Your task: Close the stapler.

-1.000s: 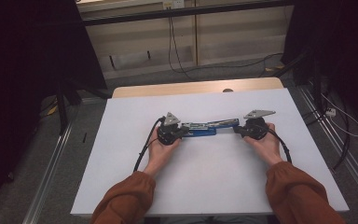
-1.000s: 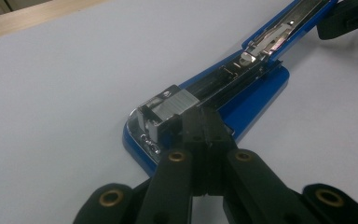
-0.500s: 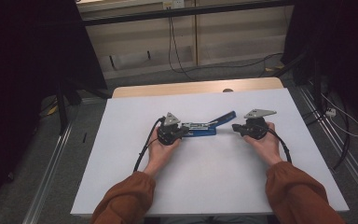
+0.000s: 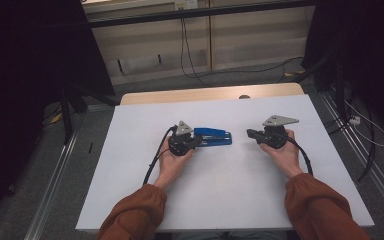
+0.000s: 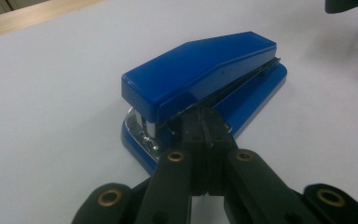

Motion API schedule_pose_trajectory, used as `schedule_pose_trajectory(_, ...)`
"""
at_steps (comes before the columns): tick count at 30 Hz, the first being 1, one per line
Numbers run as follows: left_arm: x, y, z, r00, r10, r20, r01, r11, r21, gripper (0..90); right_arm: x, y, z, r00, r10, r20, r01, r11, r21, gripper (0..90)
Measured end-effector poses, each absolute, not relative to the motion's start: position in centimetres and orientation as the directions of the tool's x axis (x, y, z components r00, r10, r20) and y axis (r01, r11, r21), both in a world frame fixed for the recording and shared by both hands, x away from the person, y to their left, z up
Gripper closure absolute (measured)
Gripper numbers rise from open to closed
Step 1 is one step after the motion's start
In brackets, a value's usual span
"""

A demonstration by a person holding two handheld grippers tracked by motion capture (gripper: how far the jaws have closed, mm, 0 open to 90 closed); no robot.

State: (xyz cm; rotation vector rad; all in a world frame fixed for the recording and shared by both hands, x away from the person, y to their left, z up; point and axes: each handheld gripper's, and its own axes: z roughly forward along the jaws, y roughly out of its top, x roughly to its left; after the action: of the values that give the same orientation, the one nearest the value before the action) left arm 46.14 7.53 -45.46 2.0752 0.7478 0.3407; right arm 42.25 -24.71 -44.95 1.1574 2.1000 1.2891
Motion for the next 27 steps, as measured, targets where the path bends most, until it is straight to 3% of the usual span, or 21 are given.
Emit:
schedule_pose_trajectory(10, 45.3, 7.4, -45.3, 0.794, 0.604, -0.066, 0.399, -0.437, 0.806, 85.8, 42.2, -24.9, -44.8, -0.571, 0.817, 0.076, 0.427, 0.217, 0.878, 90.0)
schedule_pose_trajectory(18, 44.8, 8.3, -44.4, 0.786, 0.613, -0.08, 0.4, -0.406, 0.822, 84.1, 41.9, -25.6, -44.2, -0.571, 0.814, 0.102, 0.431, 0.192, 0.882, 82.7)
schedule_pose_trajectory(21, 44.7, 8.8, -44.2, 0.76, 0.649, -0.037, 0.381, -0.398, 0.835, 74.3, 41.7, -25.7, -44.1, -0.575, 0.811, 0.11, 0.432, 0.187, 0.882, 77.4)
schedule_pose_trajectory(24, 44.7, 9.1, -44.0, 0.756, 0.653, -0.048, 0.382, -0.381, 0.842, 72.3, 41.6, -25.8, -43.9, -0.579, 0.807, 0.119, 0.432, 0.179, 0.884, 71.9)
schedule_pose_trajectory(27, 44.7, 9.2, -43.9, 0.745, 0.665, -0.045, 0.38, -0.367, 0.849, 62.2, 41.6, -25.8, -43.8, -0.578, 0.806, 0.125, 0.43, 0.171, 0.887, 62.4)
